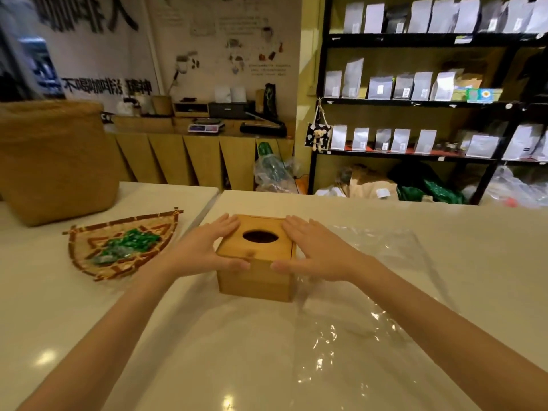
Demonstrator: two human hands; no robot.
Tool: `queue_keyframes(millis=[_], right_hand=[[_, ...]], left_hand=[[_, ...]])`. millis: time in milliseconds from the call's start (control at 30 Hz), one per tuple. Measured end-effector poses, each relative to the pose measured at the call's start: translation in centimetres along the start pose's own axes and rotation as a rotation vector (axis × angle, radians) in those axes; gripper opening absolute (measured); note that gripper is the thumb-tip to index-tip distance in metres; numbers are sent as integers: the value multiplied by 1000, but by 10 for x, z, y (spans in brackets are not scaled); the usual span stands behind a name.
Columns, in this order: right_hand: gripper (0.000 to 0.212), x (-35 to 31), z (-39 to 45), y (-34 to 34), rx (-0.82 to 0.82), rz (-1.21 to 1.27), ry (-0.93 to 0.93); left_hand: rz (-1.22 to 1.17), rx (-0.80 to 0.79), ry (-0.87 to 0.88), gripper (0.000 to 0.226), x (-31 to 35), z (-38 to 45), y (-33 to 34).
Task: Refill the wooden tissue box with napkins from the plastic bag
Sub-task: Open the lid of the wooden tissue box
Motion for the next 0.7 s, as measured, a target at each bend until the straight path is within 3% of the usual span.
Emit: queue_keyframes(millis=[200, 333, 467, 600, 700], right_hand=[[92, 2, 4, 3, 21, -215, -40], [90, 1, 8, 0, 51, -201, -54], [86, 5, 13, -17, 119, 29, -60], [108, 25, 28, -39, 229, 378, 65], [118, 39, 39, -48, 309, 632, 122]], left_hand=[[66, 40, 66, 107, 3, 3, -11], [80, 66, 108, 106, 1, 8, -17], [-36, 97, 61, 99, -6, 19, -30], [-291, 250, 8, 63, -8, 39, -53], [-419, 348, -28, 65, -10, 52, -57]])
Point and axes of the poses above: each hand's wrist, its own z-axis towards the middle knuckle, its own y-axis out of the palm, x = y × z, the point moved 9 cm from there along z, towards the middle knuckle, and after that the axes turned 7 degrees about -x, right-handed, at the moved point
